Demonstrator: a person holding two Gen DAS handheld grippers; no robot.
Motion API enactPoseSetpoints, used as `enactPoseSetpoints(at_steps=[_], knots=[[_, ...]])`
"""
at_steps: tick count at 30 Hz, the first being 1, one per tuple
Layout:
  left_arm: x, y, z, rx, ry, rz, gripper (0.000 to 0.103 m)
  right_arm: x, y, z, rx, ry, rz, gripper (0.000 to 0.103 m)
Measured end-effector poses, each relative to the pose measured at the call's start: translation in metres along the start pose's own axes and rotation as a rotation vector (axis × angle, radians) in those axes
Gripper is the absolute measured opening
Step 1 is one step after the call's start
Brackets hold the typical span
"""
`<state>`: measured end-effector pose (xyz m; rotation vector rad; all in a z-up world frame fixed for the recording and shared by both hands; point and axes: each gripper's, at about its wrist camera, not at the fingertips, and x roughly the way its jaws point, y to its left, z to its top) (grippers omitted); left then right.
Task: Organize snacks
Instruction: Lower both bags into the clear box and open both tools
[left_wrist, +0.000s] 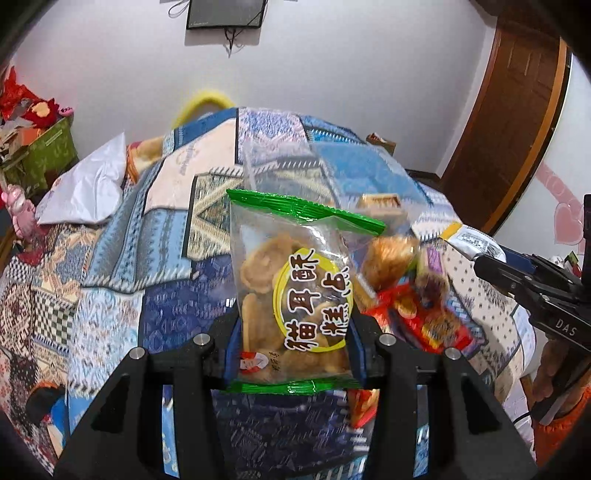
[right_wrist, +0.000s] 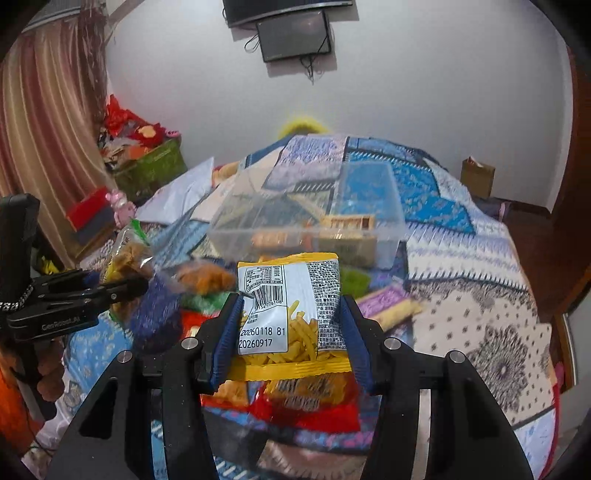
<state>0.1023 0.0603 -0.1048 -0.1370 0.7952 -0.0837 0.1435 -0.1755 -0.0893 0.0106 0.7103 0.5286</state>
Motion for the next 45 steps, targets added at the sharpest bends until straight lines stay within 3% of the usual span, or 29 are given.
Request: enactPoseSetpoints(at_steps=[9, 12, 19, 28, 45], knots=[[0.005, -0.005, 0.051, 0.011, -0.062, -0.017, 0.046, -0.002, -0.014, 0.042, 0.018, -0.096, -0.021, 0.049], [0.012, -0.007, 0.069, 0.03, -0.091, 0.008, 0.046, -0.002, -0.018, 0.057, 0.011, -0.125, -0.029, 0.049], [0.039, -0.002, 0.101, 0.019, -0.088, 0.019, 0.046, 0.014, -0.023, 0.08, -0.005, -0.154, -0.049, 0.049], [0.09, 0.004, 0.124, -0.005, -0.038, 0.016, 0.046, 0.062, -0.022, 0.094, -0.019, -0.103, -0.015, 0.049], [0.176, -0.002, 0.127, 0.018, 0.112, -0.003, 0.046, 0.149, -0.024, 0.091, -0.087, 0.104, -0.015, 0.049]])
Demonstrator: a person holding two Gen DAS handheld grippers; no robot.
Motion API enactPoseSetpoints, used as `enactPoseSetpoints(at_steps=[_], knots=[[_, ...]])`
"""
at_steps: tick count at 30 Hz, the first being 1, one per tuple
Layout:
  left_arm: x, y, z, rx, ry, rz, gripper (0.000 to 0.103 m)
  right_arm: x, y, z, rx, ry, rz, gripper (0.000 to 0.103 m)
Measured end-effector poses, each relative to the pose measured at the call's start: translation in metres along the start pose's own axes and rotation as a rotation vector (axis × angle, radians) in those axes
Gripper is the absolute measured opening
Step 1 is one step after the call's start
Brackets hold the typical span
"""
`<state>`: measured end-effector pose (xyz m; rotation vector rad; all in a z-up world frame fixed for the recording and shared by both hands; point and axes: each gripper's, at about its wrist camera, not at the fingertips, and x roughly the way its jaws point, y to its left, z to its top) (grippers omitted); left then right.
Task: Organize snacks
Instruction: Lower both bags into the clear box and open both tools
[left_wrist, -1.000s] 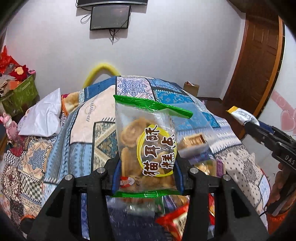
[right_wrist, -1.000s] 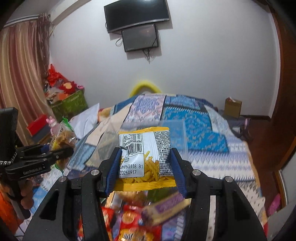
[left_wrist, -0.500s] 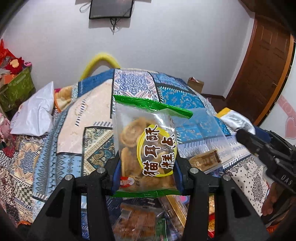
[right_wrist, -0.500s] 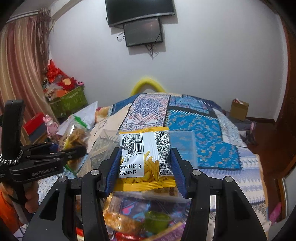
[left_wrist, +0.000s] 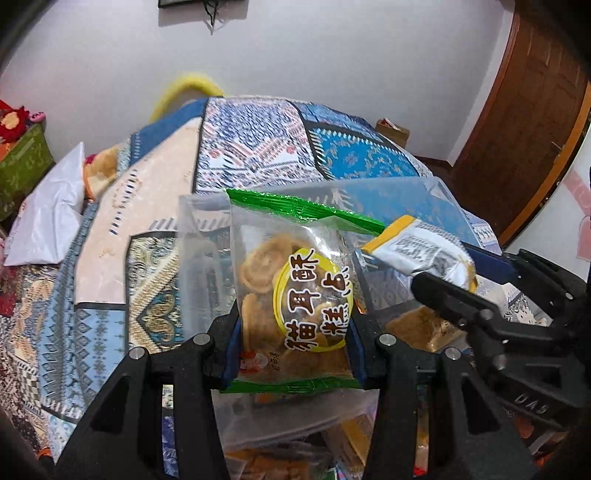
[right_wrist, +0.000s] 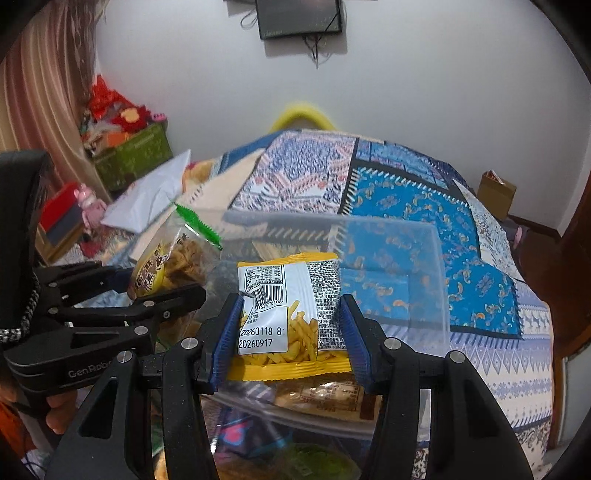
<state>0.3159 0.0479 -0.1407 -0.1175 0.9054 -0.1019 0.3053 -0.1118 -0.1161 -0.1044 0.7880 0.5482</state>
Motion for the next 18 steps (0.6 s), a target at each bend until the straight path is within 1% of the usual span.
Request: enactPoseSetpoints(at_steps=[6, 9, 11, 13, 15, 18], knots=[[0.019, 0.002, 0.0, -0.015, 0.051, 0.016, 0.046, 0.011, -0.003, -0.004, 0.003, 0.047, 0.01, 0.05], [0.021, 0.001, 0.0, -0.02, 0.05, 0.061, 0.047, 0.01, -0.003, -0.005, 0.0, 0.048, 0.001, 0.051], [0.02, 0.003, 0.0, -0.025, 0.052, 0.057, 0.05, 0.011, -0.004, -0.005, 0.002, 0.052, 0.003, 0.051], [0.017, 0.005, 0.0, -0.04, 0.047, 0.042, 0.055, 0.011, -0.005, -0.004, 0.01, 0.062, 0.022, 0.054], [0.012, 0.005, 0.001, -0.044, 0.038, 0.044, 0.059, 0.006, -0.005, -0.004, 0.021, 0.054, 0.029, 0.067], [0.002, 0.003, 0.002, -0.035, 0.027, 0.05, 0.06, -0.006, -0.005, -0.003, 0.025, 0.023, 0.023, 0.069]])
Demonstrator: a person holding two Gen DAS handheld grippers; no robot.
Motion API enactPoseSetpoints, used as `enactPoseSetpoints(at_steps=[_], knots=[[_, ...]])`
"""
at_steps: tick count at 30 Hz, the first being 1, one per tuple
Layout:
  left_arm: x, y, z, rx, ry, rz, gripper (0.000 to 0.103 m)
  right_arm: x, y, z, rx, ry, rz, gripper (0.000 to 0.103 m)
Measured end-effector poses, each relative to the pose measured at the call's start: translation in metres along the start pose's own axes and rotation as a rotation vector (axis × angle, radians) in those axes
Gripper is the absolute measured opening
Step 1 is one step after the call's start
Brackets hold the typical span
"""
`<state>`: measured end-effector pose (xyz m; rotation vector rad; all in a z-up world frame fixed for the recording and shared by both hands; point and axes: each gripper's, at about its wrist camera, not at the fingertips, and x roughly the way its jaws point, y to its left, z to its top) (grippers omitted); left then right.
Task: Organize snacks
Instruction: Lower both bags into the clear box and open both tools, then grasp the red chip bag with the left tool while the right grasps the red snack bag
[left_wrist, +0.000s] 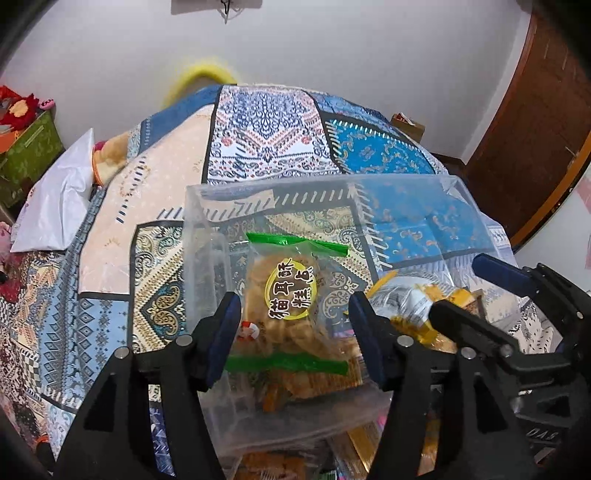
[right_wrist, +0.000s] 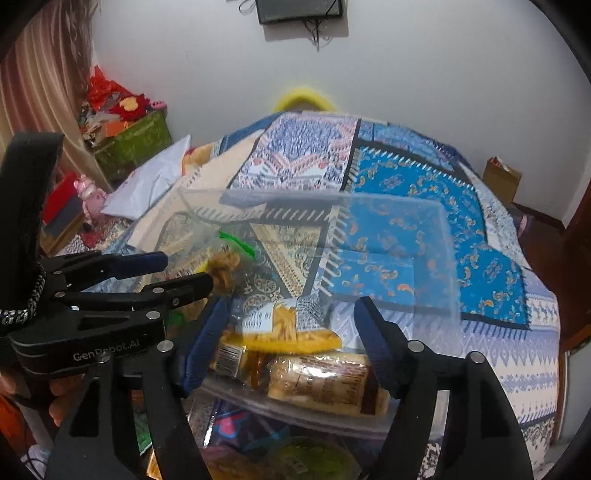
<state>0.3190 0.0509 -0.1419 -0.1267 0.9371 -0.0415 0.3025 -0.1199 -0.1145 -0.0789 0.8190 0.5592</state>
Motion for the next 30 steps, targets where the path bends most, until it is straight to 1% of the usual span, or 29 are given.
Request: enactPoseSetpoints(at_steps=[9, 13, 18, 21, 24, 29, 30], knots=[[-0.057, -0.011, -0.009, 0.071, -0.073, 0.01, 0.061, -0.048, 0.0, -0.002, 0.014, -0.071, -0.021, 0.069], [-0.084, -0.011, -0.026, 0.097, -0.094, 0.013, 0.066, -0.072, 0.004, -0.009, 0.015, -0.104, -0.025, 0.069], [-0.108, -0.005, -0.058, 0.102, -0.08, 0.017, 0.067, -0.093, 0.011, -0.027, 0.008, -0.124, -0.043, 0.075], [-0.116, -0.005, -0.076, 0.104, -0.071, 0.022, 0.067, -0.102, 0.016, -0.042, 0.007, -0.119, -0.049, 0.076], [-0.125, -0.008, -0.096, 0.115, -0.071, 0.03, 0.067, -0.107, 0.019, -0.063, 0.017, -0.094, -0.045, 0.076], [-0.128, -0.014, -0.127, 0.108, -0.022, -0.011, 0.067, -0.105, 0.023, -0.097, 0.038, -0.029, -0.045, 0.077], [-0.126, -0.016, -0.132, 0.111, -0.005, -0.022, 0.067, -0.105, 0.023, -0.105, 0.047, -0.02, -0.042, 0.08]])
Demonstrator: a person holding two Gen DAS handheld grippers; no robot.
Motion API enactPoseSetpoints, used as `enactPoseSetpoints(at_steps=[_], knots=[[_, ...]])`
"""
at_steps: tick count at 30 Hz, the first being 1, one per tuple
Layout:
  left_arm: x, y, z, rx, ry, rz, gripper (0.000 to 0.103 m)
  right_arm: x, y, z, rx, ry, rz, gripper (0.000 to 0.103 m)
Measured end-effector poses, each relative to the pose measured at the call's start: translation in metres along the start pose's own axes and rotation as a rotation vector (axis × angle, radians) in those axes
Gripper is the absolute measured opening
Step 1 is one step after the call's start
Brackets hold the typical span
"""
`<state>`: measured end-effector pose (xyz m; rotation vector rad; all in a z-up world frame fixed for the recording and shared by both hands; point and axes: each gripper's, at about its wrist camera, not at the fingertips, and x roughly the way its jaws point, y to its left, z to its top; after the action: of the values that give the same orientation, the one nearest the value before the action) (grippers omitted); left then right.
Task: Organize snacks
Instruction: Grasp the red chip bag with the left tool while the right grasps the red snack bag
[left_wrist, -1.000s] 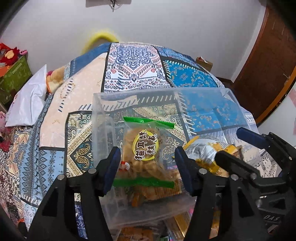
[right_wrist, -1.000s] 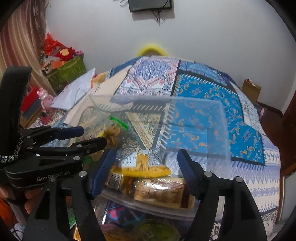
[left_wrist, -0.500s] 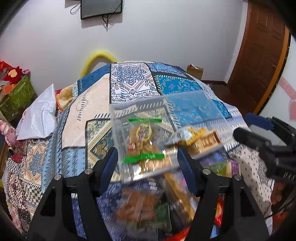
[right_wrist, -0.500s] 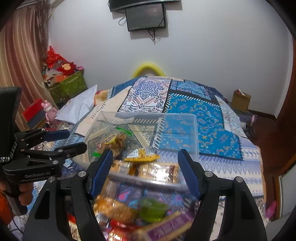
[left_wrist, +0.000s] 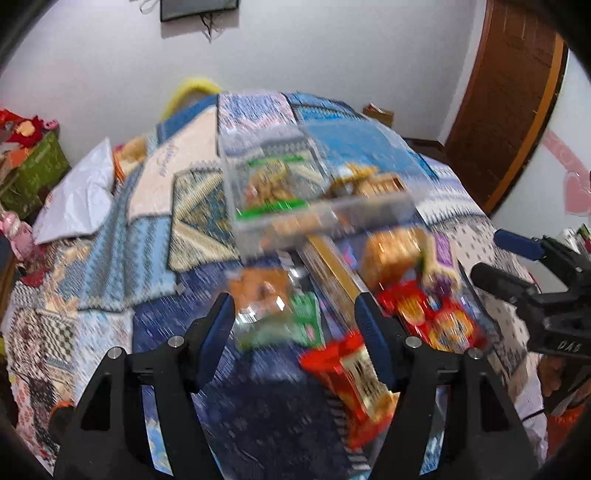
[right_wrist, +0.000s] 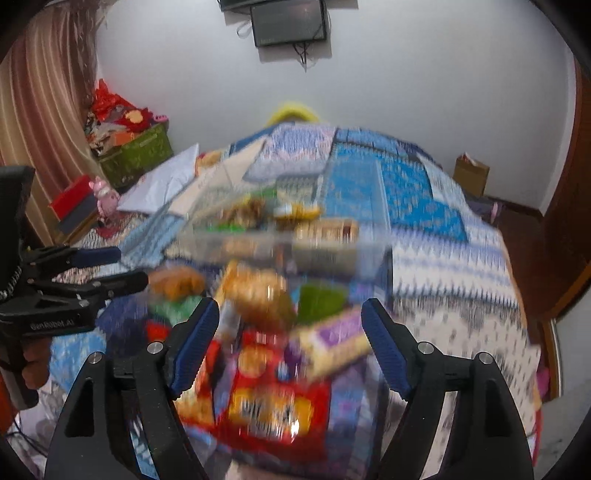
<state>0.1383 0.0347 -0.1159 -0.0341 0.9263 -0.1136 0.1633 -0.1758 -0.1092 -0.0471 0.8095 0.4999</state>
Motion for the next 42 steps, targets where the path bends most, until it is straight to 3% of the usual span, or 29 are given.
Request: enactPoseSetpoints(at_steps=[3, 15, 21, 27, 37, 42], knots=[[0.005, -0.008, -0.014, 0.023, 0.04, -0.005, 0.067, 0.006, -0.002, -0.021, 0.038, 0.033, -0.004, 0.091], [0.021, -0.023, -0.047, 0.021, 0.13, -0.051, 0.067, 0.053, 0.01, -0.047, 0.001, 0.19, -0.025, 0.091], [0.03, -0.025, -0.05, 0.006, 0.16, -0.065, 0.067, 0.057, 0.007, -0.051, 0.029, 0.19, 0.004, 0.091], [0.04, -0.032, -0.05, -0.007, 0.182, -0.086, 0.067, 0.046, 0.008, -0.055, 0.003, 0.168, 0.004, 0.069], [0.058, -0.043, -0.049, -0.043, 0.209, -0.12, 0.071, 0.036, -0.001, -0.059, 0.016, 0.161, 0.01, 0.067], [0.064, -0.051, -0.052, -0.005, 0.19, -0.087, 0.071, 0.035, -0.003, -0.059, 0.018, 0.16, 0.011, 0.067]])
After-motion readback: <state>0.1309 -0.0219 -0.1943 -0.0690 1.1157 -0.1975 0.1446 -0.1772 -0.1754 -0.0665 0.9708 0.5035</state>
